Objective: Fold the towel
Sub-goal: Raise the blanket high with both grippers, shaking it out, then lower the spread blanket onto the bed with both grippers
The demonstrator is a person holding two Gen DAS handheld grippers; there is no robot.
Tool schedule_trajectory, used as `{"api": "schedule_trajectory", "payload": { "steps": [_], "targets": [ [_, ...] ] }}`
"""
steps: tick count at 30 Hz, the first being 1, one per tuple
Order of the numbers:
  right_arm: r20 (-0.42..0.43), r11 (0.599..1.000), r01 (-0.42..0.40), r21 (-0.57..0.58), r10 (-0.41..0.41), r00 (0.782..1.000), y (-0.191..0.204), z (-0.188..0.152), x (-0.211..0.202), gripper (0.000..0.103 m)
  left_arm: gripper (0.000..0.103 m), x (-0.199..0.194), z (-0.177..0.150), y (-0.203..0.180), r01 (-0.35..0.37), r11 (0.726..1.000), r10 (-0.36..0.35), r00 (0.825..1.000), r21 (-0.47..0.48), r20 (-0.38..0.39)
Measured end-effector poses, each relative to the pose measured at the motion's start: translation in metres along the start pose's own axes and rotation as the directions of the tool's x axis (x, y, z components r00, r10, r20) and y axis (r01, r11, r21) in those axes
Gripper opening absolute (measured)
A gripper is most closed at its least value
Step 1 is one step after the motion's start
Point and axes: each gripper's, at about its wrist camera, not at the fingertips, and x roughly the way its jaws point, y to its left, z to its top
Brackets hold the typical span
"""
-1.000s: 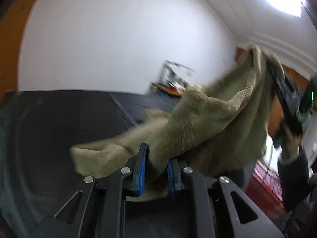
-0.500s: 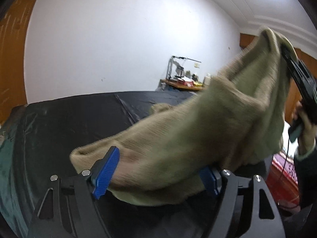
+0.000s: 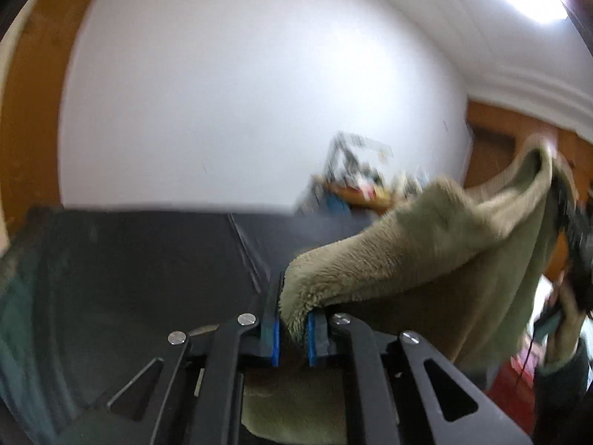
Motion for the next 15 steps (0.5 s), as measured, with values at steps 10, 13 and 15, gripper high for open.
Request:
{"api": "schedule_trajectory", "payload": {
  "steps": [10,13,15],
  "targets": [
    [0.230,0.992,0.007,0.127,-0.036,0.973,-0.005,0.086,0.002,0.016,0.012,-0.113,0.097,-0.014,-0.003,0.996,0.039,0.908,-0.085,0.417],
    [0.318,0.991,0.012,0.133,-0.054,0.947,0.000,0.115,-0.009,0.016,0.012,-0.145,0.107,-0.022,-0.013,0.995,0.059,0.863,-0.095,0.502],
    [0.368,0.991,0.020,0.134,-0.068,0.927,0.003,0.132,-0.016,0.016,0.012,-0.171,0.113,-0.030,-0.015,0.995,0.067,0.822,-0.097,0.565]
  ]
}}
